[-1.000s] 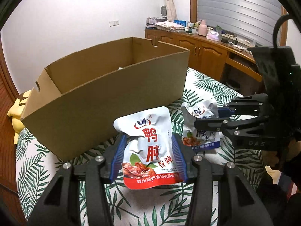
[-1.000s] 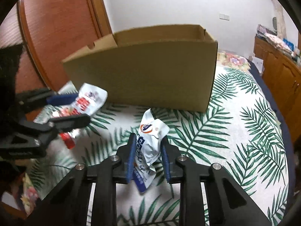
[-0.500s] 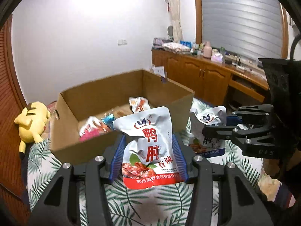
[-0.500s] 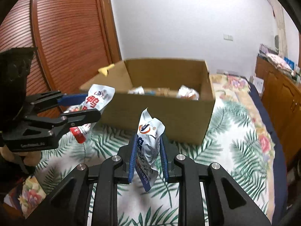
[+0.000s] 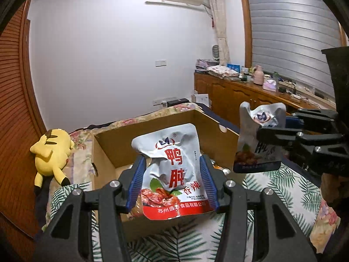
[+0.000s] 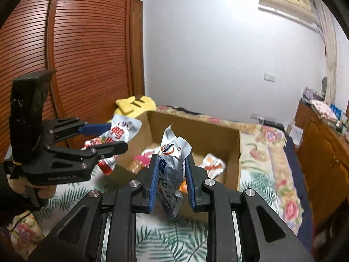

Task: Organize snacks
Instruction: 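Lift both white duck pouches and carry them over the box, then open both grippers to drop the pouches into the box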

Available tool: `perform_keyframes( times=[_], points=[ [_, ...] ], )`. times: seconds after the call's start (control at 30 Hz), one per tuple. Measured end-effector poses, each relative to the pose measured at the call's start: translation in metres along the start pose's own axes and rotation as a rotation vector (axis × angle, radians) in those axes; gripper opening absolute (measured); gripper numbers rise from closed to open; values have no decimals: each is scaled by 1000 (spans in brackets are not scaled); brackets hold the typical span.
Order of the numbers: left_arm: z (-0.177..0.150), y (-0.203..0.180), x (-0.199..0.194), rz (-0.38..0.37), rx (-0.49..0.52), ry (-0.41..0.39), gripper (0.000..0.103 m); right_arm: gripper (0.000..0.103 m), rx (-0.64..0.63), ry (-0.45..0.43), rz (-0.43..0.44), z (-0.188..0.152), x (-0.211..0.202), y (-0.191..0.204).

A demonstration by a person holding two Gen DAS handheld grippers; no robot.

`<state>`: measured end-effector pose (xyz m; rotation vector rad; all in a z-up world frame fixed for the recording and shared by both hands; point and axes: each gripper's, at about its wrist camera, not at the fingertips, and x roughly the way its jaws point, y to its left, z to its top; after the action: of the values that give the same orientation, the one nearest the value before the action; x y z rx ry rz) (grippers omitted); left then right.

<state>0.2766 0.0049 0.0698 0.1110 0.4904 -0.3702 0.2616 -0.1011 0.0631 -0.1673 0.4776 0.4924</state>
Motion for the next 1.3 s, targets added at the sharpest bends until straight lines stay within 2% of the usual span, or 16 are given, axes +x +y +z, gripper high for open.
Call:
perform_keyframes(
  times=[0.33,0.67,0.97,1.1,1.3],
  points=[
    [-9,28,45,48,-81,35,50,21,-4,14,-9,16,45,-8],
    [-25,35,77,57,-104,93,51,21,5,83,-11,-2,91,-16],
    [-27,30,86,63,-100,121,53,21,30,128,-4,-17,107,-23],
    [-27,27,87,77,-90,125,58,20,42,140,2,-17,112,-25],
    [-26,20,82,113,-59,117,60,26,52,158,21,-19,114,-24]
  ],
)
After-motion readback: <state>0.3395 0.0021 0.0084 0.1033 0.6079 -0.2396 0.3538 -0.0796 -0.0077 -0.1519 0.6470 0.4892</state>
